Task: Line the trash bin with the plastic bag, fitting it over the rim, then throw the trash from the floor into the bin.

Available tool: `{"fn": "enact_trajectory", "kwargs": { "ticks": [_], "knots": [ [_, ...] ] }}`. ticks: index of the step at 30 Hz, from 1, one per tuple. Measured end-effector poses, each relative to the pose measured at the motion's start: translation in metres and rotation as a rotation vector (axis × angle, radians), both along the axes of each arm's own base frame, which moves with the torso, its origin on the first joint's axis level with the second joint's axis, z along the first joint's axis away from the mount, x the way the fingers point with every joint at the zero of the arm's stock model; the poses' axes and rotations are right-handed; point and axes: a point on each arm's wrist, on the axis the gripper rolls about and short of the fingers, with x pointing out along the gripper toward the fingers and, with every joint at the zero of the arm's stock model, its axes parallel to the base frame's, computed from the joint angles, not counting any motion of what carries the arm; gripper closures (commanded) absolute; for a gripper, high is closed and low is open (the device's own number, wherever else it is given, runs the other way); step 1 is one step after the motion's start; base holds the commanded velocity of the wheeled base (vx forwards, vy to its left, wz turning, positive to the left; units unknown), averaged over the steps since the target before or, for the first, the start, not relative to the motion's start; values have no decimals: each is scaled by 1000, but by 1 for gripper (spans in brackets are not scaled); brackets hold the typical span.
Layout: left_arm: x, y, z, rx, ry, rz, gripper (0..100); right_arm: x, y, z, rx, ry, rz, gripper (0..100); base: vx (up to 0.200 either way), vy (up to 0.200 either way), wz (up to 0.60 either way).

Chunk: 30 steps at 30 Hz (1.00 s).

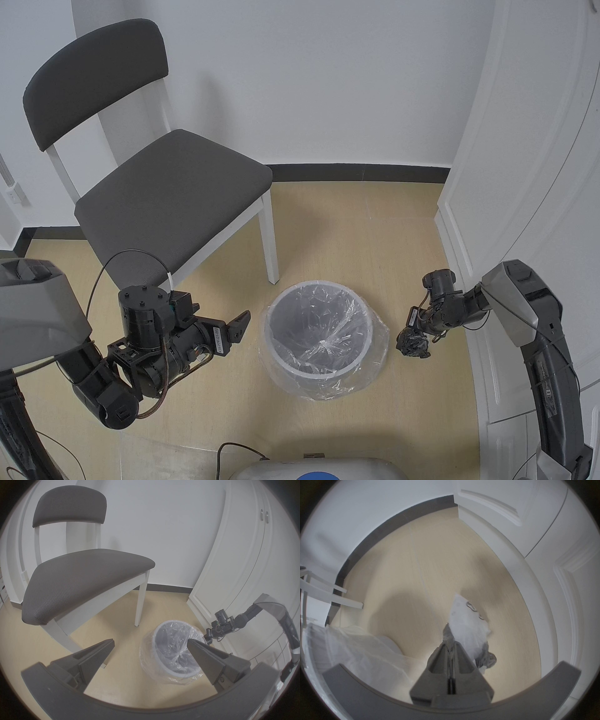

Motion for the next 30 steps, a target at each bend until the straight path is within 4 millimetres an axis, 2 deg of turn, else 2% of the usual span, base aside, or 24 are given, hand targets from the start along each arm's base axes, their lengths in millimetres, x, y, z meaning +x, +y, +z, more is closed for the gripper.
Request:
{"fn": "enact_trajectory", "kwargs": {
  "ticks": [9, 14, 30],
  "knots": [
    [-1, 1, 3, 3, -10, 0, 0, -17, -10, 68, 33, -141, 6, 100, 0, 0, 0],
    [-2, 1, 7, -2, -22, 0, 0, -26, -11, 98, 42, -183, 14, 100, 0, 0, 0],
    [-7, 4, 20, -20, -58, 1, 0, -54, -7, 170, 52, -293, 35, 100, 0, 0, 0]
  ]
}}
